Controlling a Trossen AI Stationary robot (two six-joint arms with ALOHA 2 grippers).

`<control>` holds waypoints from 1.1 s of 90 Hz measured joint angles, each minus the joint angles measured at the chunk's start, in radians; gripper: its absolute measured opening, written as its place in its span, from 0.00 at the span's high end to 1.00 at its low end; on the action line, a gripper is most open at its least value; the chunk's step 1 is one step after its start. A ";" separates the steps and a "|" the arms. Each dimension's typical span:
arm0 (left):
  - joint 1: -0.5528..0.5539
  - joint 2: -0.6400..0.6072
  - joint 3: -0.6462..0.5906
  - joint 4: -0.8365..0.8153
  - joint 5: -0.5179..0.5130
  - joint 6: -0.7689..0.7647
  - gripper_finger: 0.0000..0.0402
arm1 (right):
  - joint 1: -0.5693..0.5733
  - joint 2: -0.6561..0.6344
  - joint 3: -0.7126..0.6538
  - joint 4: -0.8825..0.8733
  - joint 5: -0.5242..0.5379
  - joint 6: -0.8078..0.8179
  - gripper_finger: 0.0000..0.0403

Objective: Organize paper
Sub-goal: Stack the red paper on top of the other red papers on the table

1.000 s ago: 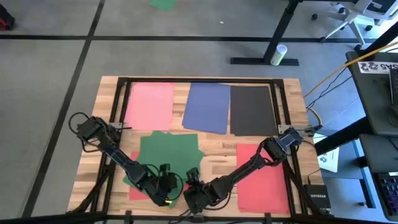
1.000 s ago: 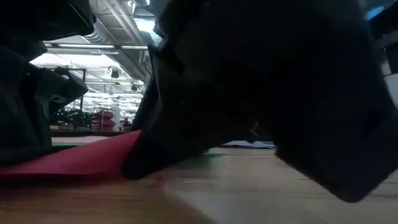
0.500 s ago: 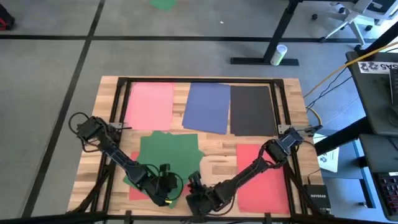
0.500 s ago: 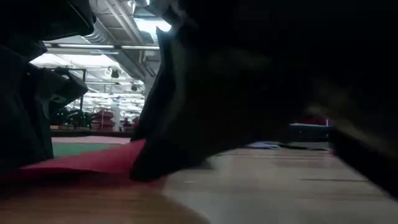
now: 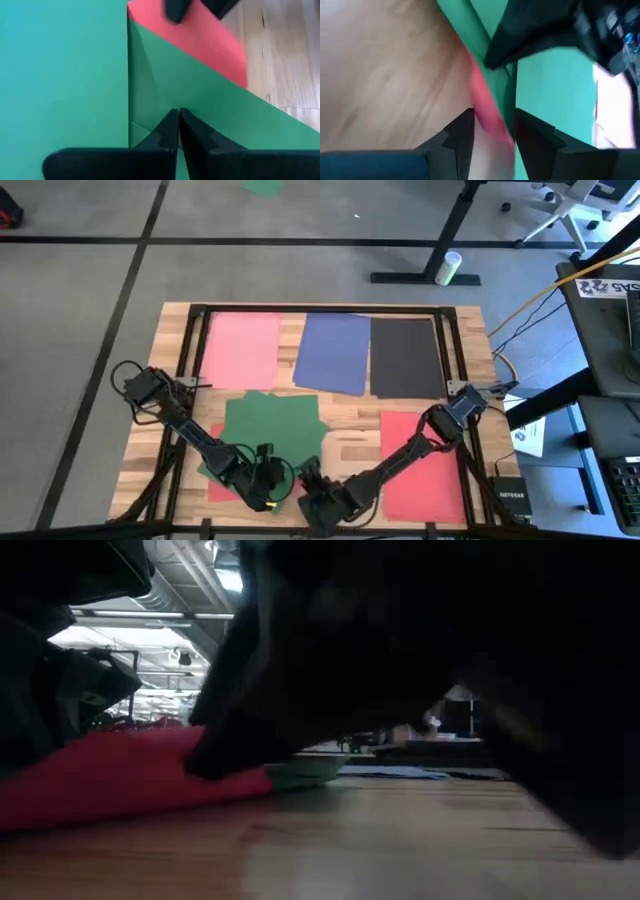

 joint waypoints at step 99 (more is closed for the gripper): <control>-0.007 -0.003 0.010 -0.010 0.003 0.030 1.00 | -0.015 0.000 0.000 -0.008 -0.082 0.057 1.00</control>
